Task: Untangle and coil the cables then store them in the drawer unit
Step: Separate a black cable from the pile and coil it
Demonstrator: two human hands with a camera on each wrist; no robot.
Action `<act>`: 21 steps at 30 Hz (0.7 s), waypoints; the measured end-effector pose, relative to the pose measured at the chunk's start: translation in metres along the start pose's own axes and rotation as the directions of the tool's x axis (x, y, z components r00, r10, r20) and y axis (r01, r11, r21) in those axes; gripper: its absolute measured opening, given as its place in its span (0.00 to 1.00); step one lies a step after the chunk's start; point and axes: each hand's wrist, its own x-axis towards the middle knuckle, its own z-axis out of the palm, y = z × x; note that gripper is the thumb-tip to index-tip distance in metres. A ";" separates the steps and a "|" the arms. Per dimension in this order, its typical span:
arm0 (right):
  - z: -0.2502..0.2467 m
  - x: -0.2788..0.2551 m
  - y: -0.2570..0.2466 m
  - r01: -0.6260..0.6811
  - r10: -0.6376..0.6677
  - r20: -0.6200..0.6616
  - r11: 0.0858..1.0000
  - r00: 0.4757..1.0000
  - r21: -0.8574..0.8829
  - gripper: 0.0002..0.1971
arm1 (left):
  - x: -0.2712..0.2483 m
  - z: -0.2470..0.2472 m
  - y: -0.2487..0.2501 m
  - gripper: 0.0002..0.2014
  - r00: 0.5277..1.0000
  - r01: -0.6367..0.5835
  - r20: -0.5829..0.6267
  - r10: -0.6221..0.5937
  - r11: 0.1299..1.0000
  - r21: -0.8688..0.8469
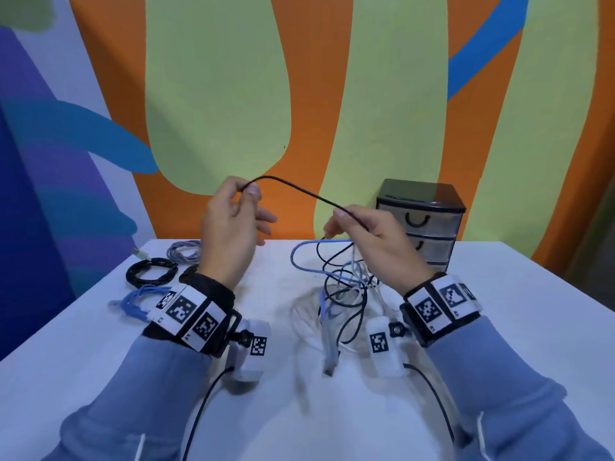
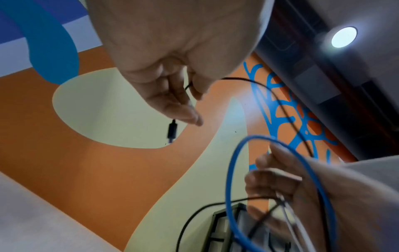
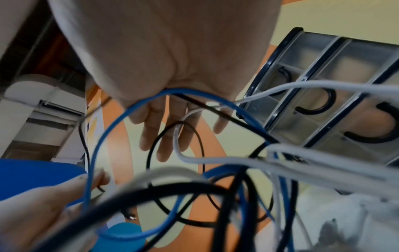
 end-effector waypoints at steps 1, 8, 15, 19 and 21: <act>0.000 0.003 0.004 -0.007 0.007 -0.066 1.000 0.998 0.001 0.16 | 0.003 -0.003 0.000 0.09 0.998 0.024 -0.061 -0.028 0.998 -0.063; -0.022 0.006 0.020 -0.087 0.070 -0.513 0.996 0.855 -0.010 0.24 | -0.003 -0.004 -0.001 0.06 0.996 0.084 -0.017 -0.084 0.929 0.360; -0.006 0.003 0.006 0.050 -0.048 -0.257 0.999 0.965 0.002 0.21 | -0.023 0.016 0.026 0.27 0.867 -0.117 0.495 0.059 0.989 0.086; -0.003 -0.003 -0.003 0.054 -0.052 -0.019 0.991 0.998 0.123 0.11 | -0.026 0.023 0.019 0.07 0.898 -0.203 0.409 0.161 0.977 0.061; -0.007 -0.006 -0.006 0.020 -0.036 0.111 0.990 0.993 0.141 0.08 | -0.020 0.020 0.013 0.04 0.922 -0.262 0.325 0.212 0.958 0.119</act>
